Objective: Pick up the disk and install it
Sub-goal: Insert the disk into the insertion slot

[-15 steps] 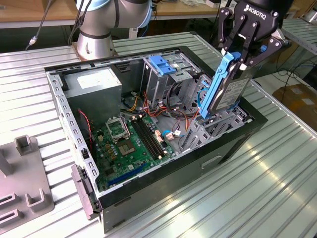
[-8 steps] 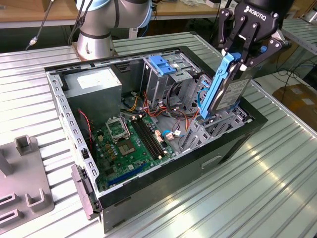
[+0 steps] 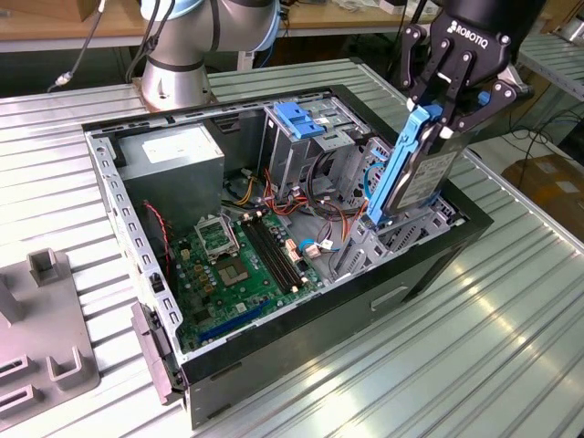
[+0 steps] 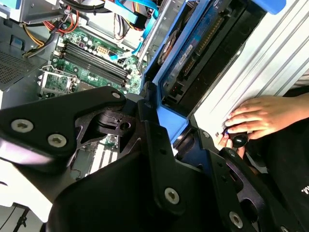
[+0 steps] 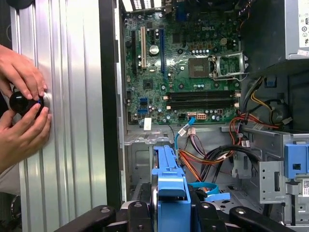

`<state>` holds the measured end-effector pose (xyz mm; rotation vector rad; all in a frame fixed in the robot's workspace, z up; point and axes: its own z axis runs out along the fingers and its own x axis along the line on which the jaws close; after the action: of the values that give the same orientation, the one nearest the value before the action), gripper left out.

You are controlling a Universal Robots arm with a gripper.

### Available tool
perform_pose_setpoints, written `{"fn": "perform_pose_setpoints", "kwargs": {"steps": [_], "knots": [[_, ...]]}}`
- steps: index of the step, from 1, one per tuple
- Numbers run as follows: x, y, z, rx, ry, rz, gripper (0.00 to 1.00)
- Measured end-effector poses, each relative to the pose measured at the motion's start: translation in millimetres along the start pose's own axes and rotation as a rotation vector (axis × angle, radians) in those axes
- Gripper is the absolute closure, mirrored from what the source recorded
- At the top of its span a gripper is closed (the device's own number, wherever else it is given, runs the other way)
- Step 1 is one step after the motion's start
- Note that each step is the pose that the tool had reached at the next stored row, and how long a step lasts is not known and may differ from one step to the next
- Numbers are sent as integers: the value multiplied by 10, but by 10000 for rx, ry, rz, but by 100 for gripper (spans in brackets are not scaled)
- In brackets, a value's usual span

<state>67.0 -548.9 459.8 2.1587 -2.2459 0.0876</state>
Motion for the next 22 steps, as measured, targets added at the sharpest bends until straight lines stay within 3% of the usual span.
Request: {"fn": "perform_pose_setpoints", "kwargs": {"steps": [18,22], "knots": [[-19,4,21,0,0,0,63],[-21,5,64,0,1,1,63]]}}
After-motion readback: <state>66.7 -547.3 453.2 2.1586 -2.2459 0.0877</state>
